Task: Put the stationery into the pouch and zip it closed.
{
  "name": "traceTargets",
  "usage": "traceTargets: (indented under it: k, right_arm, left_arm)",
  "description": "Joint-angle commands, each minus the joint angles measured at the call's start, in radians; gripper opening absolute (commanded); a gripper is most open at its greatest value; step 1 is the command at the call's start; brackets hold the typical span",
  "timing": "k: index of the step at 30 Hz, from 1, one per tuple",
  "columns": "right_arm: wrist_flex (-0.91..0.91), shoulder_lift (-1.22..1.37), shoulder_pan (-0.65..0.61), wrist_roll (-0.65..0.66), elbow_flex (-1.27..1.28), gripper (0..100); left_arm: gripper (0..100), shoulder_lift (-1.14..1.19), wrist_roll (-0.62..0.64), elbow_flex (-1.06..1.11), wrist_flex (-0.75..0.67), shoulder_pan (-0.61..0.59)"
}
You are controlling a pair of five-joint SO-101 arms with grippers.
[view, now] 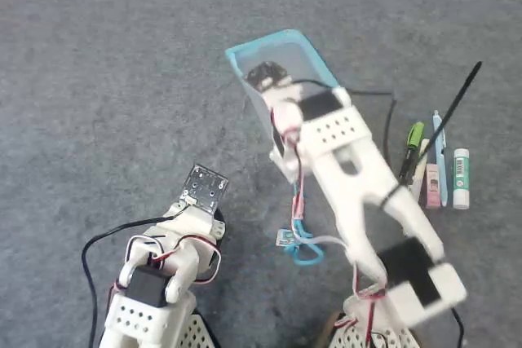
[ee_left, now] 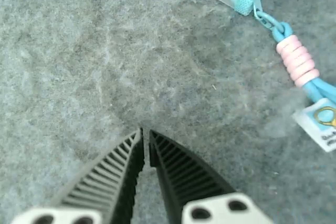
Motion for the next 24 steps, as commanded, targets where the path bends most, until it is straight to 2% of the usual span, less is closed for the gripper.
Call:
traceTargets:
  k: [1,5,14,21,24]
  right_arm:
    - [-0.147,-0.133,-0.005,-0.086,0.164,7.5]
    - [-0.217,-0.125,-0.005,-0.203,0.261,7.5]
    - [-0.28,-0.019,-0.104,-0.203,0.298,7.8]
    - [-0.254,-0.018,-0.102,-0.201,0.304,22.5]
    - [-0.259,-0.004,-0.099,-0.201,0.316,24.6]
  left_arm:
    - [2,0.014,-0.009,-0.005,-0.023,0.0]
    - [2,0.014,-0.009,-0.005,-0.023,0.0]
    - [2,0.014,-0.009,-0.005,-0.023,0.0]
    - [2,0.014,-0.009,-0.005,-0.023,0.0]
    - [2,0.014,-0.009,-0.005,-0.023,0.0]
